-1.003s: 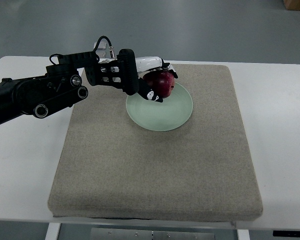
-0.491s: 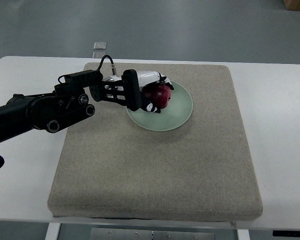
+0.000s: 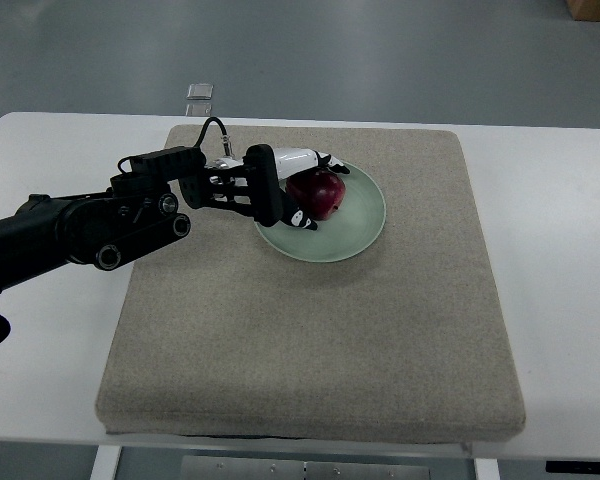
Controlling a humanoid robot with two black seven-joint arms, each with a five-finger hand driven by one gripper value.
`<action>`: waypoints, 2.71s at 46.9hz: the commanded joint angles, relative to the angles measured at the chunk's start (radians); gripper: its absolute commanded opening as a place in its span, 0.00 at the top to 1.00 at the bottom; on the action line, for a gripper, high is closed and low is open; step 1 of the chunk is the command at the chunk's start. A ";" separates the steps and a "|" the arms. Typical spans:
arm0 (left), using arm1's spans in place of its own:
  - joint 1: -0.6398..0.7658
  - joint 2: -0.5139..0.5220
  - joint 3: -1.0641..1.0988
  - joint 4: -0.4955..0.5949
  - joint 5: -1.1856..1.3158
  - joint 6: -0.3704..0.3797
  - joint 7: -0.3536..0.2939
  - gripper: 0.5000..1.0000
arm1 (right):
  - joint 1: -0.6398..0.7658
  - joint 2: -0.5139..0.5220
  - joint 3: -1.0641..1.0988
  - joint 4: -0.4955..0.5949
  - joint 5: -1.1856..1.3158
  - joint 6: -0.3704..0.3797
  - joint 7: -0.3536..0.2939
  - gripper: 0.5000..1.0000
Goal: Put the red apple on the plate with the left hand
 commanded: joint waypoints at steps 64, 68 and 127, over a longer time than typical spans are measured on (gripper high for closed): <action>-0.009 0.355 -0.206 0.160 -1.487 -0.523 0.264 0.00 | 0.000 0.000 0.000 0.000 0.000 0.000 0.000 0.14; 0.000 0.345 -0.218 0.202 -1.553 -0.539 0.310 0.00 | 0.000 0.000 0.000 0.000 0.000 0.000 0.000 0.14; 0.074 0.256 -0.221 0.249 -1.544 -0.542 0.306 0.00 | 0.000 0.000 0.002 0.014 0.005 0.012 0.000 0.14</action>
